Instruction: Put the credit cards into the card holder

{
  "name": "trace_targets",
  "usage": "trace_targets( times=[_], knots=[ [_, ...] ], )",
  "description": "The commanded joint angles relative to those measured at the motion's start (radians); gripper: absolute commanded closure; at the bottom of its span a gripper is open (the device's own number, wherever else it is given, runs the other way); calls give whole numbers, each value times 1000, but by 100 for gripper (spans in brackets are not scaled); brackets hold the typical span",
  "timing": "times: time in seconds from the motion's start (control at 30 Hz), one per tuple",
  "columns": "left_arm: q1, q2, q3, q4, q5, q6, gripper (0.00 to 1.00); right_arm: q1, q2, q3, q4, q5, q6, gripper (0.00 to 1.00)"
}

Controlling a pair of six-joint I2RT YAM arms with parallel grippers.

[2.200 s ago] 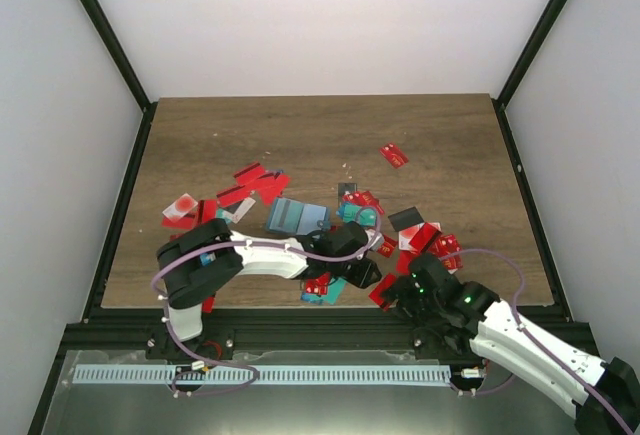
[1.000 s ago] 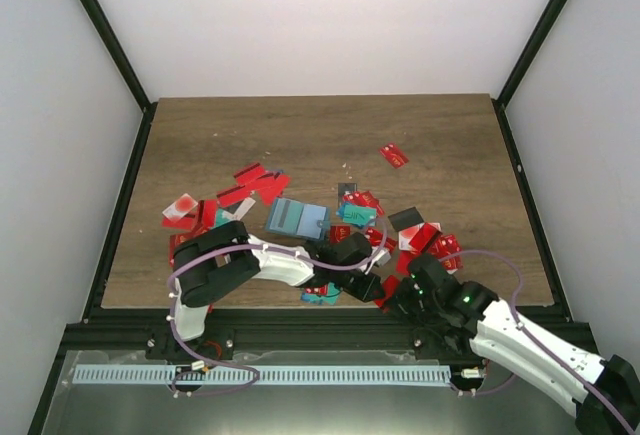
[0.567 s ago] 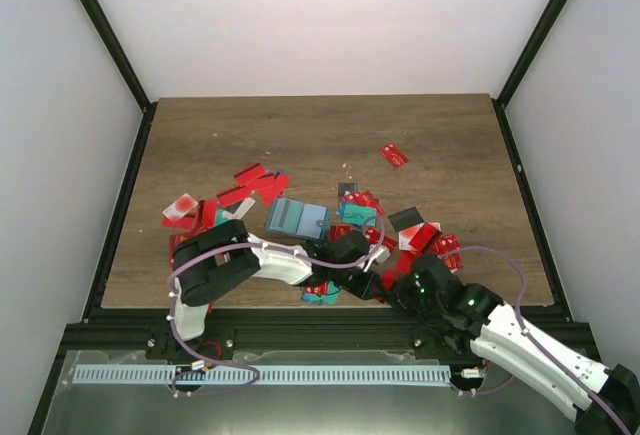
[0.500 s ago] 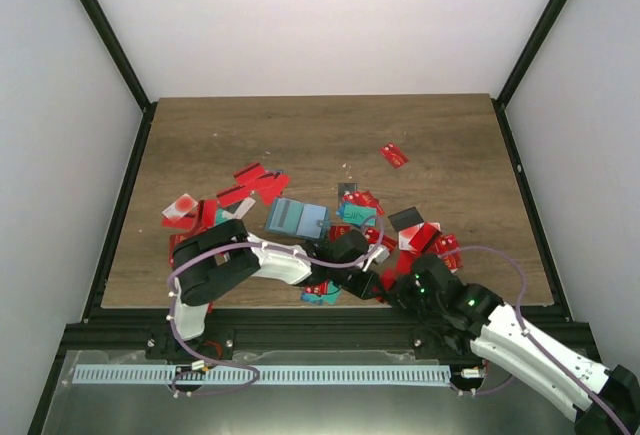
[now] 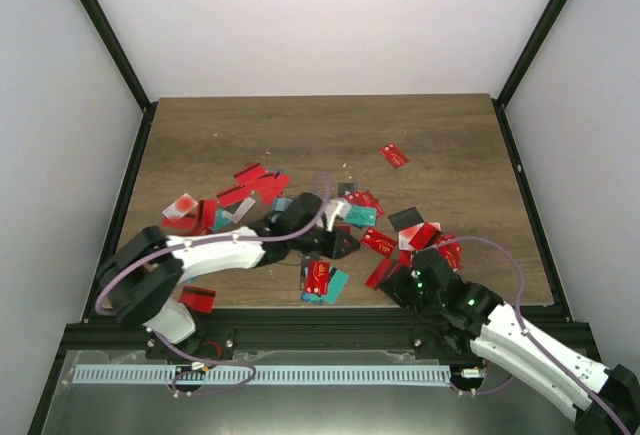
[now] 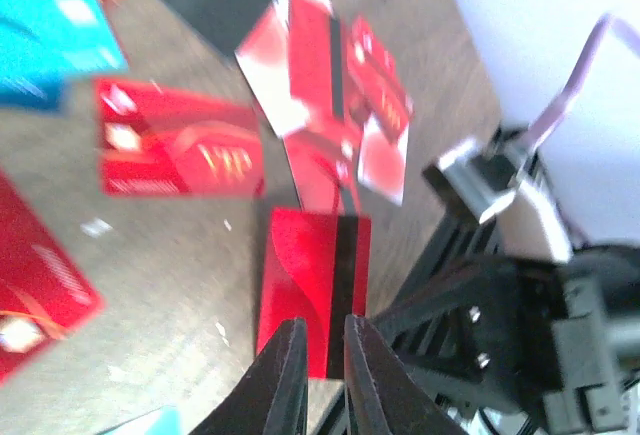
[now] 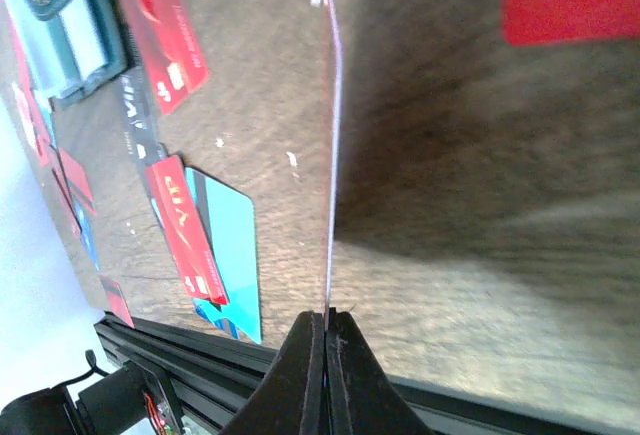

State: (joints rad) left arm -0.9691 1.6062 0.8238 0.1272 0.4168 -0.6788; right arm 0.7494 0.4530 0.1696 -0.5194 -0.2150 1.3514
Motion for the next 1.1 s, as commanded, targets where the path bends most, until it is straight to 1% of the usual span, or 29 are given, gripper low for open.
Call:
trace_targets(
  times=[0.0,0.13,0.23,0.3,0.43,0.5,0.6,0.67,0.8,0.87,1.07],
  knots=[
    [109,-153,-43,-110,-55,80,84,-3,51,53,177,22,-108,99],
    [219,-267,-73,-186,-61,153,81,-5,129,116,347,31,-246,99],
    [319,-340,-105,-214,-26,178,77,-11,222,195,439,20,-366,99],
    [368,-387,-118,-227,5,192,74,-13,282,243,503,-25,-439,99],
    [432,-485,-129,-244,74,219,66,-20,389,312,673,-196,-570,99],
    [446,-538,-124,-257,95,233,60,-21,432,357,706,-267,-627,99],
    [456,-604,-119,-264,134,246,55,-25,478,387,779,-379,-687,99],
    [457,-642,-122,-254,177,251,53,-27,504,397,831,-459,-702,99],
    [457,-706,-144,-206,262,232,52,-28,549,417,890,-571,-699,99],
    [457,-736,-161,-170,293,214,51,-28,565,422,919,-612,-696,99],
    [457,-796,-186,-106,349,179,51,-30,564,430,937,-636,-685,99]
  ],
)
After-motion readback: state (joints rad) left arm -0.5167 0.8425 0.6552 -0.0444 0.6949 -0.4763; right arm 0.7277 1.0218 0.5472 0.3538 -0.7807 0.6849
